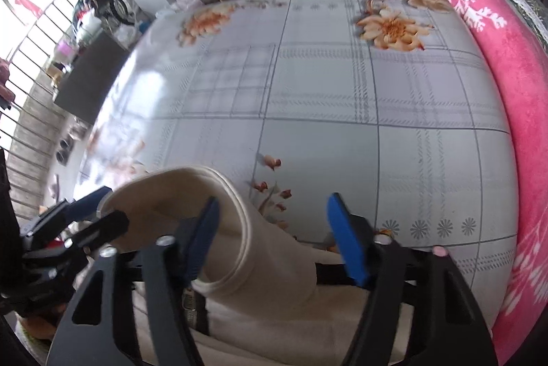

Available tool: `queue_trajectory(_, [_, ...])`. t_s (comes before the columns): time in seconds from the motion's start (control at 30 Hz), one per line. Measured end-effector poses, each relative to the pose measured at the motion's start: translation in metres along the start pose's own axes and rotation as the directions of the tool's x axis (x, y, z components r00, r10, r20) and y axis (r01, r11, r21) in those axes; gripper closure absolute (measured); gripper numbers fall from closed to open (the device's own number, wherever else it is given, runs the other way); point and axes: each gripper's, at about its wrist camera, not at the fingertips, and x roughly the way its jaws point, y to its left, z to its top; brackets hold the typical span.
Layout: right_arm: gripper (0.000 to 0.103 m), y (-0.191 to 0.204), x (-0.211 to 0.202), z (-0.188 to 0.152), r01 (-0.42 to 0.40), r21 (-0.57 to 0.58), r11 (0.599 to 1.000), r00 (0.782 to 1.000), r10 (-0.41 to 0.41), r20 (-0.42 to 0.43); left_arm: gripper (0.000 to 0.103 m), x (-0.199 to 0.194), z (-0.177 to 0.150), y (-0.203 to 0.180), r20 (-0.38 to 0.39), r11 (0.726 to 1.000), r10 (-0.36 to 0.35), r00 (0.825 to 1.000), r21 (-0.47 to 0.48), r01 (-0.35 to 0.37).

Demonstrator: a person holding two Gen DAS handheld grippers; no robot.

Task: Fold large clothes
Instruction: 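Move both tools to the jacket collar and close them on it, then lift the collar with both tools and fold it down over the hem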

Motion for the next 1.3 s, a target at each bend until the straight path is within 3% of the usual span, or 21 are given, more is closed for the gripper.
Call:
queue_trajectory(0.13, [0.085, 0.007, -0.009, -0.013, -0.006, -0.045, 0.999, 1.000, 0.007, 0.013, 0.085, 0.000, -0.002, -0.003, 0.004, 1.000, -0.022, 1.000, 0.006, 0.022])
queue_trajectory(0.17, [0.090, 0.010, -0.017, -0.018, -0.008, -0.059, 0.998, 1.000, 0.009, 0.020, 0.089, -0.004, -0.004, -0.007, 0.013, 0.999, -0.017, 1.000, 0.028, 0.017])
queue_trajectory(0.37, [0.093, 0.028, -0.065, -0.054, 0.031, -0.177, 0.984, 0.995, -0.014, 0.095, 0.092, -0.048, -0.027, -0.037, 0.077, 0.984, -0.029, 0.997, 0.175, 0.015])
queue_trajectory(0.63, [0.093, 0.031, -0.091, -0.128, 0.045, -0.275, 0.960, 0.992, -0.012, 0.123, 0.092, -0.087, -0.089, -0.055, 0.042, 0.939, -0.022, 0.999, 0.344, 0.007])
queue_trajectory(0.77, [0.093, 0.028, -0.068, -0.164, 0.054, -0.296, 0.954, 0.997, -0.036, 0.064, 0.092, -0.070, -0.127, -0.048, -0.041, 0.925, 0.040, 0.998, 0.379, -0.022])
queue_trajectory(0.87, [0.089, 0.025, -0.058, -0.178, 0.074, -0.325, 0.943, 0.997, -0.065, 0.038, 0.089, -0.051, -0.143, -0.035, -0.113, 0.930, 0.088, 0.990, 0.364, -0.041])
queue_trajectory(0.9, [0.087, 0.025, -0.063, -0.181, 0.066, -0.338, 0.939, 0.998, -0.059, 0.032, 0.087, -0.052, -0.145, -0.030, -0.116, 0.934, 0.073, 0.991, 0.357, -0.027])
queue_trajectory(0.97, [0.064, 0.024, -0.076, -0.183, 0.054, -0.339, 0.939, 0.998, -0.048, 0.027, 0.069, -0.068, -0.145, -0.023, -0.110, 0.944, 0.021, 0.994, 0.331, 0.016])
queue_trajectory(1.03, [0.056, 0.025, -0.096, -0.186, 0.028, -0.359, 0.933, 0.999, -0.011, 0.049, 0.066, -0.087, -0.144, -0.018, -0.077, 0.946, -0.035, 0.996, 0.320, 0.057])
queue_trajectory(1.17, [0.056, 0.026, -0.132, -0.178, -0.030, -0.354, 0.935, 0.990, 0.077, 0.119, 0.065, -0.124, -0.137, -0.015, 0.026, 0.937, -0.120, 0.992, 0.333, 0.105])
queue_trajectory(1.3, [0.057, 0.033, -0.124, -0.158, -0.070, -0.293, 0.954, 0.982, 0.117, 0.148, 0.066, -0.113, -0.122, -0.021, 0.049, 0.955, -0.120, 0.992, 0.277, 0.102])
